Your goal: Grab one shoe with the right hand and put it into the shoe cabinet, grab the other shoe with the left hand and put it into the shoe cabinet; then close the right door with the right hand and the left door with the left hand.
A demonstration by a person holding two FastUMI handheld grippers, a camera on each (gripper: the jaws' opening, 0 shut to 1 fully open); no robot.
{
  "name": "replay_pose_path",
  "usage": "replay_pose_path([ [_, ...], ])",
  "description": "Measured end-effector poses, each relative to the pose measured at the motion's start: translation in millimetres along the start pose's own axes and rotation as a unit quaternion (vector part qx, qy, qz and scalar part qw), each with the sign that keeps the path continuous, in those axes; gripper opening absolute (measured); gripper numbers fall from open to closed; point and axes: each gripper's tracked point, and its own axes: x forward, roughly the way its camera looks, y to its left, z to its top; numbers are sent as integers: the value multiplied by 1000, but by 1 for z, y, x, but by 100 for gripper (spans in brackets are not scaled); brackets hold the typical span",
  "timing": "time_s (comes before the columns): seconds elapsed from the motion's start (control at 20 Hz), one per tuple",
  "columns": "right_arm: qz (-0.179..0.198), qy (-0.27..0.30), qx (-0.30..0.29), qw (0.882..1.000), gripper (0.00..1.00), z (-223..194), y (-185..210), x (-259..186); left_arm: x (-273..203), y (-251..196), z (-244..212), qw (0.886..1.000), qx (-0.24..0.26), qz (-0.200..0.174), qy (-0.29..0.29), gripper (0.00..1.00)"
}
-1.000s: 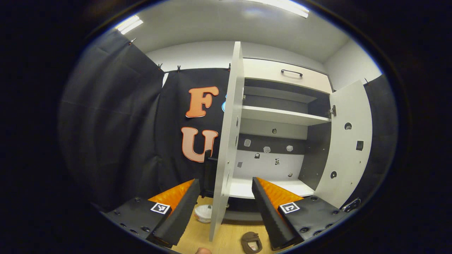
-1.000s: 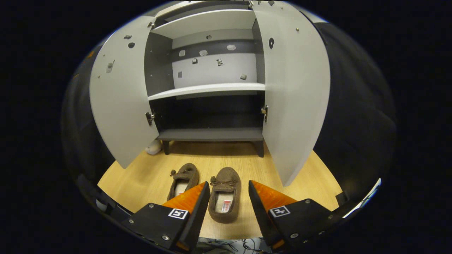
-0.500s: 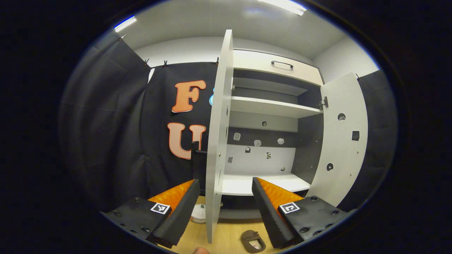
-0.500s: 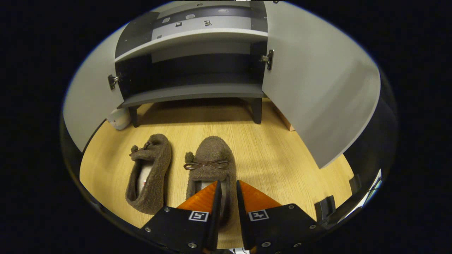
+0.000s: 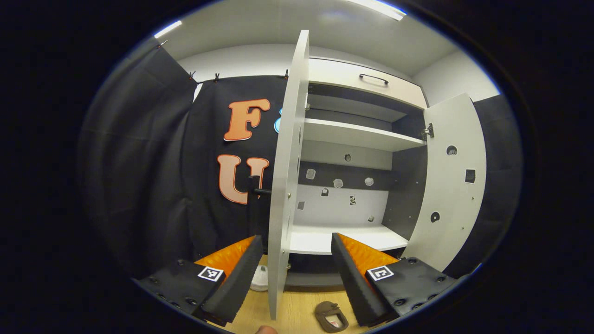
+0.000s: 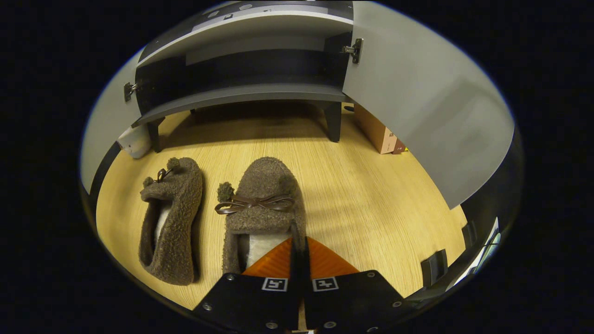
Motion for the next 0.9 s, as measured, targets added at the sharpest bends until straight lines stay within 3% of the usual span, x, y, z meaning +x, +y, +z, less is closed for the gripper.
replay_pose_path([
  [0.4,10,-52,6,999,1,72,18,-73,3,3,-1,1000,-5,-9,-2,96],
  [0.55,18,-87,1,996,1,112,25,-111,2,9,5,1000,-7,3,-21,94],
  [0.9,49,-167,27,984,1,217,49,-177,-5,5,5,1000,1,-11,-19,96],
])
